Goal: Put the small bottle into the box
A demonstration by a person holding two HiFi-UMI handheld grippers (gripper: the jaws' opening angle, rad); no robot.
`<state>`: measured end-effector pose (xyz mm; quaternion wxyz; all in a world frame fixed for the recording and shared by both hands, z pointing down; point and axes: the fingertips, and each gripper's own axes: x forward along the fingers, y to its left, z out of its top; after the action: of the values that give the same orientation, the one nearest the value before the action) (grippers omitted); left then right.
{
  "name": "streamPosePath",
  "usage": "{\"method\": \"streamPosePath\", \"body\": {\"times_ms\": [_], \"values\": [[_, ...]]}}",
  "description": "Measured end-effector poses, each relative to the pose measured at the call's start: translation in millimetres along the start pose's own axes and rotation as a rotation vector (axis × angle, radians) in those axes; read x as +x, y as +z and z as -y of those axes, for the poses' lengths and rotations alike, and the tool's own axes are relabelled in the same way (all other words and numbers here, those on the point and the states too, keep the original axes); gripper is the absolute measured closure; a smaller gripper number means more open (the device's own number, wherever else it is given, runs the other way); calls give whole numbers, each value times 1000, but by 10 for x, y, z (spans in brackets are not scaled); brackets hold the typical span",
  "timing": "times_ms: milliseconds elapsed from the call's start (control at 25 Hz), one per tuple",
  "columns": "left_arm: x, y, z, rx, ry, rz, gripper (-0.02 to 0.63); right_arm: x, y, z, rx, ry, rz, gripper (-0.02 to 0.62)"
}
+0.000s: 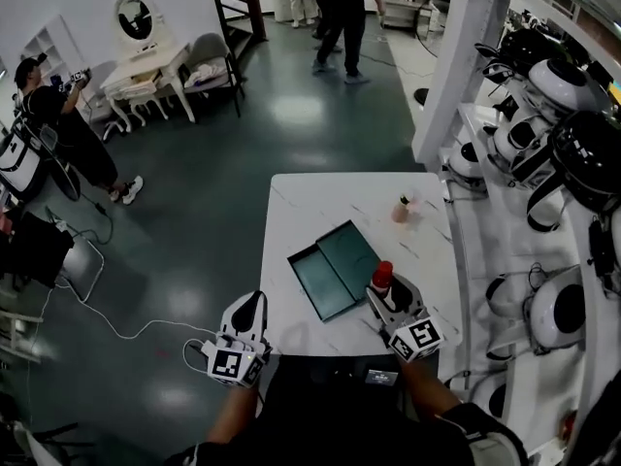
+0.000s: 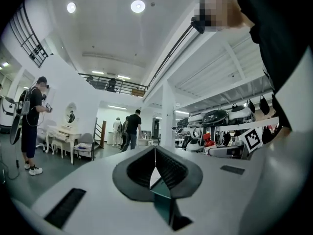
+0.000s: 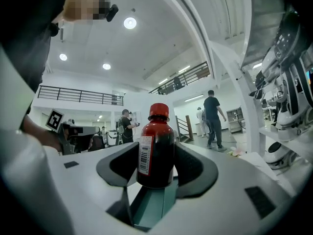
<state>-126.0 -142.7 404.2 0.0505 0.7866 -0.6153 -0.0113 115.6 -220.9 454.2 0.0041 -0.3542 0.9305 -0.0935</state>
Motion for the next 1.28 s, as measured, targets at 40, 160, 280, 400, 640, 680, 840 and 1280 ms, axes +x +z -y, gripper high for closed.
{"method": "streamPosePath", "body": {"times_ms": [40,160,280,400,640,680,840,1280], "values": [[68,-25,-82,6,-10,-15,589,97,15,2,-16,-3,-10,359],[407,-20,-429,56,-39,19,589,570,152,24,-88,-1,-31,359],[595,-165,-619,60,-86,-7,589,784,84,-86,-142,-18,-142,359],[718,-381,-716,22,-164,-55,589,931,-114,-257,-166,-18,-288,359],[968,-685,-997,-33,-248,-92,589,1378,-739,-383,-153,19,-593,359],[995,-723,-1017,-38,-262,-101,589,1408,-872,-387,-151,29,-652,359],[1066,-838,-1050,-75,-307,-125,589,1486,-1345,-388,-144,60,-847,359],[1099,-1267,-1041,-143,-400,-223,589,1611,-2215,-448,-50,24,-1138,360]]}}
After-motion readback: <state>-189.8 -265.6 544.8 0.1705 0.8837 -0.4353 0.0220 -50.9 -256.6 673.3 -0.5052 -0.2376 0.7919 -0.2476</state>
